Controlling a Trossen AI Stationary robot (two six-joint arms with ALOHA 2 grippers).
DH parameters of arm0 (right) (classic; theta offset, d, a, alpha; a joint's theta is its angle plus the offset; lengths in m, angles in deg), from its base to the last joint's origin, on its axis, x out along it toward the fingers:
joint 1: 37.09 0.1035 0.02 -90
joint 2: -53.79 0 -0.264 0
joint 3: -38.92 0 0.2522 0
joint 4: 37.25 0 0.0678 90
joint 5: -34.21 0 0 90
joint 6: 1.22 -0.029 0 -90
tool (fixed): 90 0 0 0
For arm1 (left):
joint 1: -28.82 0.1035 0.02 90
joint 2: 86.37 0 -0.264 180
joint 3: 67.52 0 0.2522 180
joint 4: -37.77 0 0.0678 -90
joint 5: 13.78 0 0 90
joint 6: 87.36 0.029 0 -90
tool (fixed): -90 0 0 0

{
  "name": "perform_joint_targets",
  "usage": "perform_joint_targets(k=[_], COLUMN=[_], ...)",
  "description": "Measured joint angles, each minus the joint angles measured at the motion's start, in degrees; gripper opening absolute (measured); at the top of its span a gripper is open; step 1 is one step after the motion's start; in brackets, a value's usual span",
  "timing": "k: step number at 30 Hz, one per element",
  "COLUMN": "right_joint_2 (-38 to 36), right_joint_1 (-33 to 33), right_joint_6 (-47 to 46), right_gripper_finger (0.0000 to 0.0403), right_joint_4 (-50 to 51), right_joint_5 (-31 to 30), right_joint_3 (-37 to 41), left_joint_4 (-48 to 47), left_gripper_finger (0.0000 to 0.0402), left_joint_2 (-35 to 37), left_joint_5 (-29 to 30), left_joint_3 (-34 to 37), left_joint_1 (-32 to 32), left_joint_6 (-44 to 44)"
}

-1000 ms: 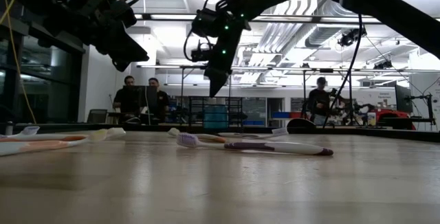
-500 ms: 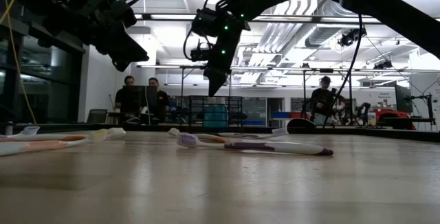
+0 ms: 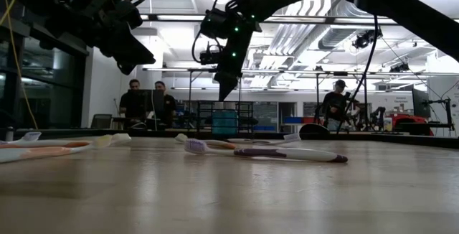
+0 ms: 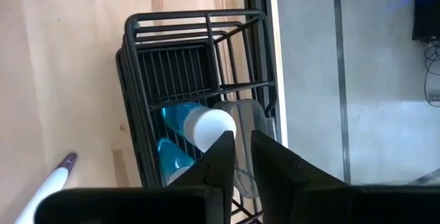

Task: Pick & Place toothbrushing station
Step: Adjust the mouthwash into the wire organizer, then put the left orange toothbrush into the wire organizer

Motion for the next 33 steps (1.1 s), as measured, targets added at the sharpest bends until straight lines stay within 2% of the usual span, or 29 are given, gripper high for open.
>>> perform_joint_targets(k=[9,23,25,30,33], right_joint_2=[-4.20,-8.50,-9.05,-11.62,-13.78], right_joint_1=[1.19,7.86,8.85,9.76,10.78], right_joint_6=[0.49,-14.50,-17.34,-23.52,-25.91], right_gripper_finger=[0.0043,0.0043,0.0043,0.0043,0.0043], right_joint_4=[0.52,15.41,18.08,19.91,20.81], right_joint_5=[-1.22,-0.47,1.43,11.82,14.12], right_joint_3=[-0.15,-0.09,-0.07,-0.09,-0.11], left_joint_4=[0.00,0.02,0.02,0.02,0.02], left_gripper_finger=[0.0071,0.0071,0.0071,0.0071,0.0071], left_joint_2=[0.00,0.00,0.01,0.01,0.01], left_joint_5=[0.00,0.00,0.00,0.00,0.00], left_joint_3=[0.00,0.00,0.00,0.01,0.00], left_joint_1=[0.00,0.02,0.00,0.02,0.01], left_joint_6=[0.00,0.02,0.02,0.01,0.02])
